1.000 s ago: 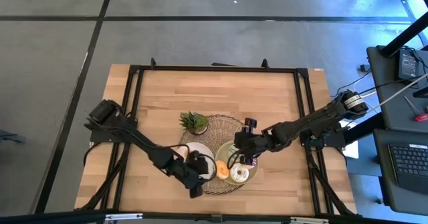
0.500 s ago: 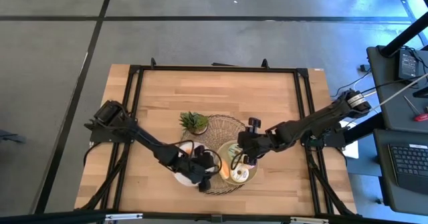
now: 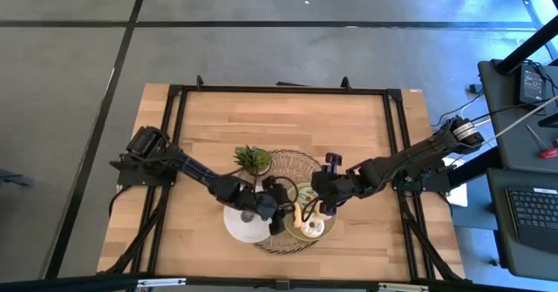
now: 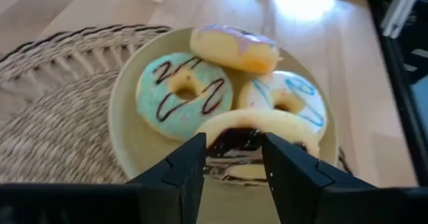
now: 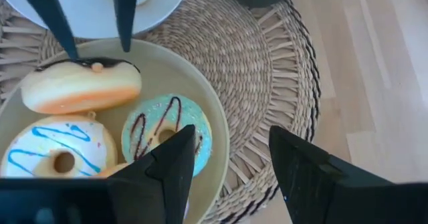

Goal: Pick & Place donuts
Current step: Put the big black donut on the brown plate

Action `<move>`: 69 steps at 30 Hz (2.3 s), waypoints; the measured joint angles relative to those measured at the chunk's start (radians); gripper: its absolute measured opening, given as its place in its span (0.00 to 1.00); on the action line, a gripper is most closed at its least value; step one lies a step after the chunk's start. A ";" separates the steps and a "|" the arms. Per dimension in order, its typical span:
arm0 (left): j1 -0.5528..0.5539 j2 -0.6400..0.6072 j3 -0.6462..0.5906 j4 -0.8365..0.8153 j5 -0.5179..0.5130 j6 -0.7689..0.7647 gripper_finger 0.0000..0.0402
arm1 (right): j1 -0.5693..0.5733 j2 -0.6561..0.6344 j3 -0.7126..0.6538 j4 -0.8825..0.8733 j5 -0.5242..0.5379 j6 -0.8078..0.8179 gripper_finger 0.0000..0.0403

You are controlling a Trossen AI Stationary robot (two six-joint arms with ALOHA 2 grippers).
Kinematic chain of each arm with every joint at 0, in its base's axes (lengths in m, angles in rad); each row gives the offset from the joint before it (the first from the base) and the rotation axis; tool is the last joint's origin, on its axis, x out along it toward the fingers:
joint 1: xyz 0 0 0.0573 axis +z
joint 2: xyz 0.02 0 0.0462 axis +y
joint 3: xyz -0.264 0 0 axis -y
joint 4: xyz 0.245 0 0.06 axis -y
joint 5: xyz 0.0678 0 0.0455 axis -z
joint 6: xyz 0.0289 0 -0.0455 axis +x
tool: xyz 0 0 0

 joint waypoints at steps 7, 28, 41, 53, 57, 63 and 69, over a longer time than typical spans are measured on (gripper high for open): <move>0.041 0.000 0.000 0.026 0.038 0.041 0.36 | 0.000 0.000 0.000 -0.006 0.028 -0.027 0.48; -0.146 -0.086 0.044 -0.472 0.001 -0.191 0.36 | -0.001 0.001 0.000 -0.050 0.082 -0.045 0.48; -0.111 0.045 0.043 -0.277 -0.050 -0.159 0.36 | 0.000 0.001 0.000 -0.025 0.080 -0.045 0.48; -0.030 0.079 0.043 -0.060 -0.039 0.002 0.36 | 0.000 0.001 0.000 -0.028 0.077 -0.043 0.48; -0.007 0.086 0.043 -0.009 -0.007 0.044 0.36 | 0.000 0.001 0.000 -0.030 0.051 -0.042 0.48; 0.012 0.086 0.043 0.018 0.049 0.054 0.36 | 0.001 0.001 0.000 -0.035 0.043 -0.042 0.48; 0.036 0.090 0.043 -0.003 0.161 0.035 0.36 | 0.001 0.001 0.000 -0.034 0.044 -0.044 0.48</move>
